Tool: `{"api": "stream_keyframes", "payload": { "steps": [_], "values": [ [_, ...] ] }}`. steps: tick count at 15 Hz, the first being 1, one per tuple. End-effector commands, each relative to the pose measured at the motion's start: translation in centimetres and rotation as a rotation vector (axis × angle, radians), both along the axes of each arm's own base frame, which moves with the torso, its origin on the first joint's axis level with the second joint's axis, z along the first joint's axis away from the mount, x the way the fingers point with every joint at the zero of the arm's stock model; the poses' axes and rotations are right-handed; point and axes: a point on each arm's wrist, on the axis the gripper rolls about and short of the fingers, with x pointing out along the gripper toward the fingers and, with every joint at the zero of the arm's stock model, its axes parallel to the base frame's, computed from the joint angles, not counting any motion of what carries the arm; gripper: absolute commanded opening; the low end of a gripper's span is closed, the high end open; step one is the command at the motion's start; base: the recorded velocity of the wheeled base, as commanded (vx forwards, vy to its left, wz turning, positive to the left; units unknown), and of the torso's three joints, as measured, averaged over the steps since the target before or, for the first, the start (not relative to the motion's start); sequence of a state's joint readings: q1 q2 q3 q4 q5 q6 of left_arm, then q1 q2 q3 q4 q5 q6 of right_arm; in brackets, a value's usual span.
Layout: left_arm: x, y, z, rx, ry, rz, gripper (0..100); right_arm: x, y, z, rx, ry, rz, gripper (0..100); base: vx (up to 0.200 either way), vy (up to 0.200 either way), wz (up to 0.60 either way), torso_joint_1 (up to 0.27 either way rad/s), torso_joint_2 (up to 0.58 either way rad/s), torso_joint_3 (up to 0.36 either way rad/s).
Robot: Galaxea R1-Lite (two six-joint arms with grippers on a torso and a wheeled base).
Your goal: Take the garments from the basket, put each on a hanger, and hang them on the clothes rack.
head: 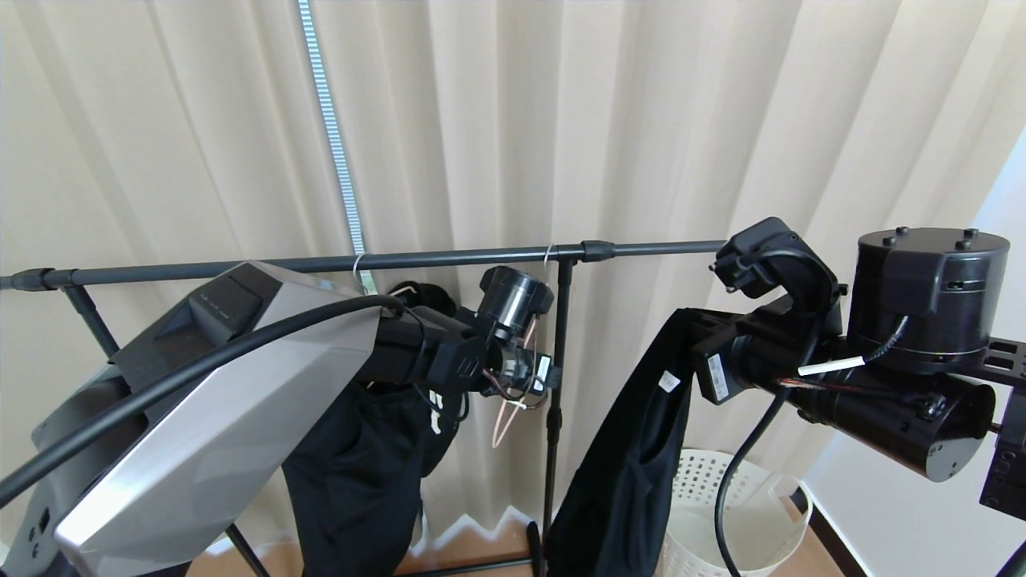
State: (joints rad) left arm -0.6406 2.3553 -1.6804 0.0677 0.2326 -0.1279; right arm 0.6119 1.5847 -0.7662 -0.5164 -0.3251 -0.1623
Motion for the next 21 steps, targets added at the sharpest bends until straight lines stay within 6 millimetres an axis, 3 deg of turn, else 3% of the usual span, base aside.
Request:
{"api": "stream_keyframes", "payload": {
  "steps": [1,9,16,21],
  "values": [
    [0.0,0.1,-0.2,0.004,0.006,0.002,0,-0.1,0.0,-0.1,-0.001,0.001,0.0,0,0.0,0.0,0.0,0.0,0.0,0.0],
    [0.1,0.5,-0.2,0.006,0.014,0.019,0,-0.2,-0.1,0.1,0.002,-0.004,0.0,0,0.0,0.0,0.0,0.0,0.0,0.0],
    [-2.6,2.4,3.9,-0.018,-0.019,0.014,0,-0.1,-0.2,0.2,0.004,-0.005,-0.003,0,0.0,0.0,0.0,0.0,0.0,0.0],
    [-5.1,4.2,5.4,-0.016,-0.013,0.012,0,0.0,-0.2,-0.1,-0.001,0.001,-0.003,0,0.0,0.0,0.0,0.0,0.0,0.0]
  ]
}}
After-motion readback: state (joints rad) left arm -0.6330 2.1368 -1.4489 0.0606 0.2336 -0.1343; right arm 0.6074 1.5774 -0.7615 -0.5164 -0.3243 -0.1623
